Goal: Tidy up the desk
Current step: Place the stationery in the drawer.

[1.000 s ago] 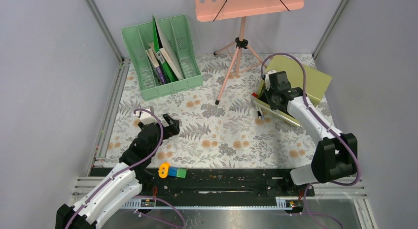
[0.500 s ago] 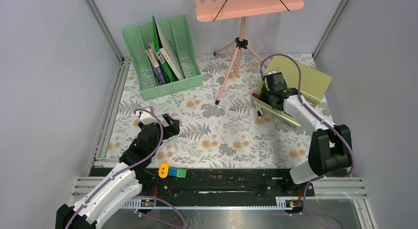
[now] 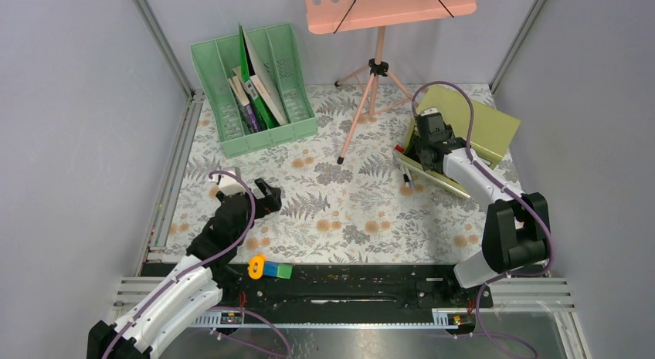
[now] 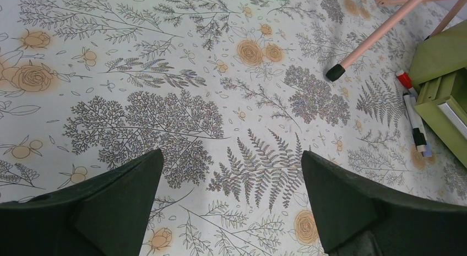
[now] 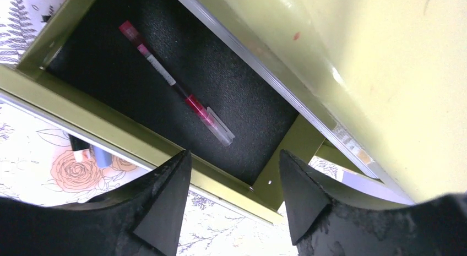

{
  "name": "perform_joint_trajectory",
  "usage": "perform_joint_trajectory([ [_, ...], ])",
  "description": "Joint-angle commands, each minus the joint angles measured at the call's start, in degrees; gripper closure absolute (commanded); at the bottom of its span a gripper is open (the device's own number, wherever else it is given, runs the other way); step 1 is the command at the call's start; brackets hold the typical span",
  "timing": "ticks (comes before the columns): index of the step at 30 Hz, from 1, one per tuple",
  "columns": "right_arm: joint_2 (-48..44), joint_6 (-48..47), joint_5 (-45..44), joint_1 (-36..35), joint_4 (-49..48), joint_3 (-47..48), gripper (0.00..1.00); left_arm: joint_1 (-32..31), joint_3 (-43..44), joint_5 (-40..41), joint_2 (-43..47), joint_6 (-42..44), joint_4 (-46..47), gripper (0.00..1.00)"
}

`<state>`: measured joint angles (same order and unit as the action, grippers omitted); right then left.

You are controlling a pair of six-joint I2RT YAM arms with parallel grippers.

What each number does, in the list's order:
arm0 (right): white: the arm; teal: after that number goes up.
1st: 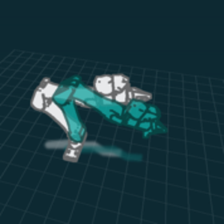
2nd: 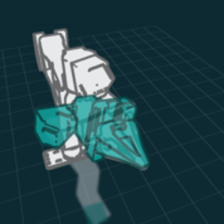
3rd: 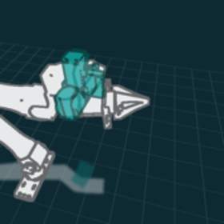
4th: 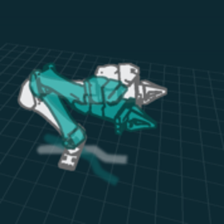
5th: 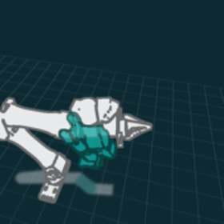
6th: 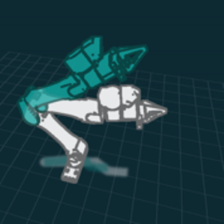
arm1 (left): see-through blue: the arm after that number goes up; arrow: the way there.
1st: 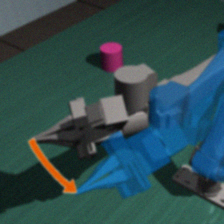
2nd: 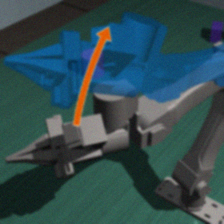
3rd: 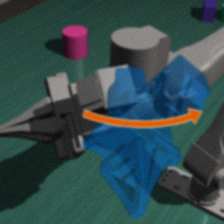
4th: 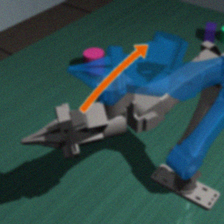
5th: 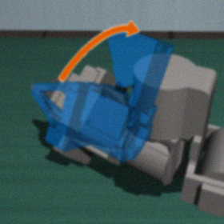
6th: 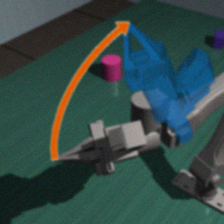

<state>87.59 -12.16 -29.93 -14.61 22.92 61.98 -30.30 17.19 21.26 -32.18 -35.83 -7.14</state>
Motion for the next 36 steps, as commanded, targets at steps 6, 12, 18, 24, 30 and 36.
perform_joint_trajectory([
  [6,-7.4,7.2,10.6,0.2,0.4,0.8,0.3,0.3,0.5,-0.8,0.3,0.4,3.0,0.01],
  [12,-10.7,12.6,16.6,0.2,1.9,0.8,0.21,0.3,0.6,-0.8,0.0,0.4,3.2,0.01],
  [18,-8.8,21.3,18.9,-0.3,10.5,4.6,0.0,0.3,0.5,-0.7,0.2,0.4,3.1,0.01],
  [24,-11.2,24.3,17.0,-2.8,7.4,0.2,0.01,0.3,0.5,-0.6,0.3,0.4,3.0,0.01],
  [30,-12.3,27.0,21.9,-2.4,6.6,-1.1,0.01,0.3,0.4,-0.5,0.7,0.4,2.9,0.01],
  [36,-11.5,30.7,28.3,-2.4,4.9,-1.7,0.01,0.3,0.3,-0.3,0.6,0.2,2.9,0.01],
])
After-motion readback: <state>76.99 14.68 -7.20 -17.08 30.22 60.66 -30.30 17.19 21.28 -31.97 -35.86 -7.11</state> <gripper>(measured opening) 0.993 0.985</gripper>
